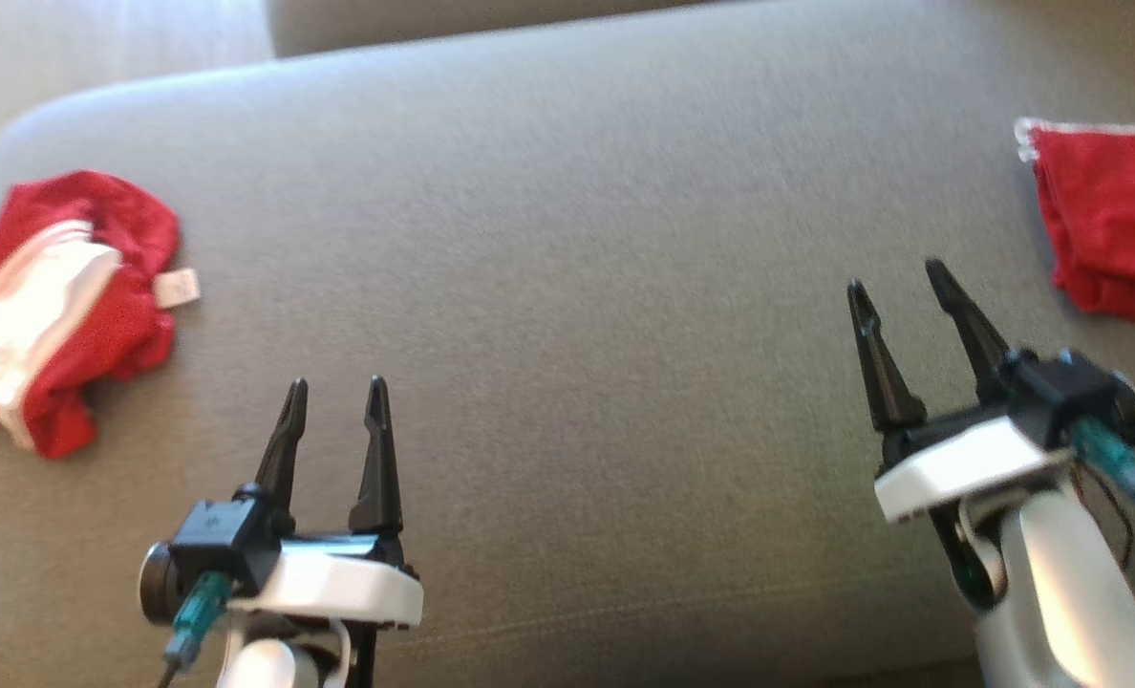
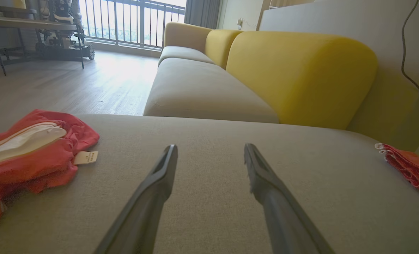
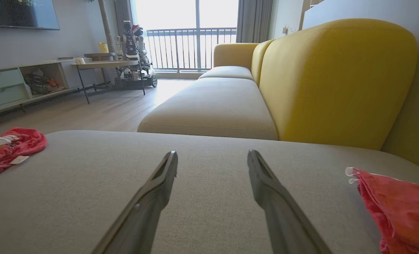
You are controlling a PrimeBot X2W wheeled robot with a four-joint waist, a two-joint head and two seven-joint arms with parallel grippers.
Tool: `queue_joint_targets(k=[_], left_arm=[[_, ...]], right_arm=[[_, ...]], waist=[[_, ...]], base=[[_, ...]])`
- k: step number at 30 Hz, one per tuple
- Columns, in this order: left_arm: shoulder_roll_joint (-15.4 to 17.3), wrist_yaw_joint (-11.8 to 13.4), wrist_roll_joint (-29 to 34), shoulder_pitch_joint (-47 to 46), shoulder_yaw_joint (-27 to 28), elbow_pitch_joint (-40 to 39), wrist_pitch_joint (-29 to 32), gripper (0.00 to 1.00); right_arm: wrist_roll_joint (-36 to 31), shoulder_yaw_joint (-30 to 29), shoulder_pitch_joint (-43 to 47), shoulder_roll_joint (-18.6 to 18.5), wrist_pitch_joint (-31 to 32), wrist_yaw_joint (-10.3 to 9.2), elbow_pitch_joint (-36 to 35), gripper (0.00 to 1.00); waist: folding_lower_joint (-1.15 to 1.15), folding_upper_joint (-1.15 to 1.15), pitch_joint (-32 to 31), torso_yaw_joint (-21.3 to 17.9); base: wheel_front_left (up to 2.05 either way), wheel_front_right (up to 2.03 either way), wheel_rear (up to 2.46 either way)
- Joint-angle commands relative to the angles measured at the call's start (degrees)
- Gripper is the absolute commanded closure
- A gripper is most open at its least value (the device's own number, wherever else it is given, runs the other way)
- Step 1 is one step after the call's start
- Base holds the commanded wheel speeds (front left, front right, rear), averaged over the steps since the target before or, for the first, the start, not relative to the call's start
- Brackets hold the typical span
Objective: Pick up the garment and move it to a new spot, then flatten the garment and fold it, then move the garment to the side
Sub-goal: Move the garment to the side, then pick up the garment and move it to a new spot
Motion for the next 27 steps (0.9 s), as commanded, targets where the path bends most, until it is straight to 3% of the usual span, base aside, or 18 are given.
queue_joint_targets(k=[1, 12, 27], left_arm=[[-0.2, -0.2, 0.1, -0.8, 2.0, -2.5, -0.3, 0.00], [-0.2, -0.3, 1.3, 4.4, 3.5, -5.5, -0.3, 0.00], [-0.2, -1.4, 2.2, 7.5, 5.4, -5.1, -0.3, 0.00]], right_arm=[[-0.3, 0.5, 0.4, 0.5, -0.4, -0.02, -3.1, 0.00], [0.8, 0.0, 12.1, 1.2, -0.4, -0.02, -12.3, 0.00], [5.1, 1.2, 15.4, 1.2, -0.4, -0.02, -12.3, 0.00]], waist=[[0.00, 0.00, -2.8, 2.3], [0.00, 0.00, -6.6, 4.6], [0.00, 0.00, -8.4, 4.3]], base=[[0.00, 0.00, 0.00], [0.00, 0.00, 0.00], [0.00, 0.00, 0.00]])
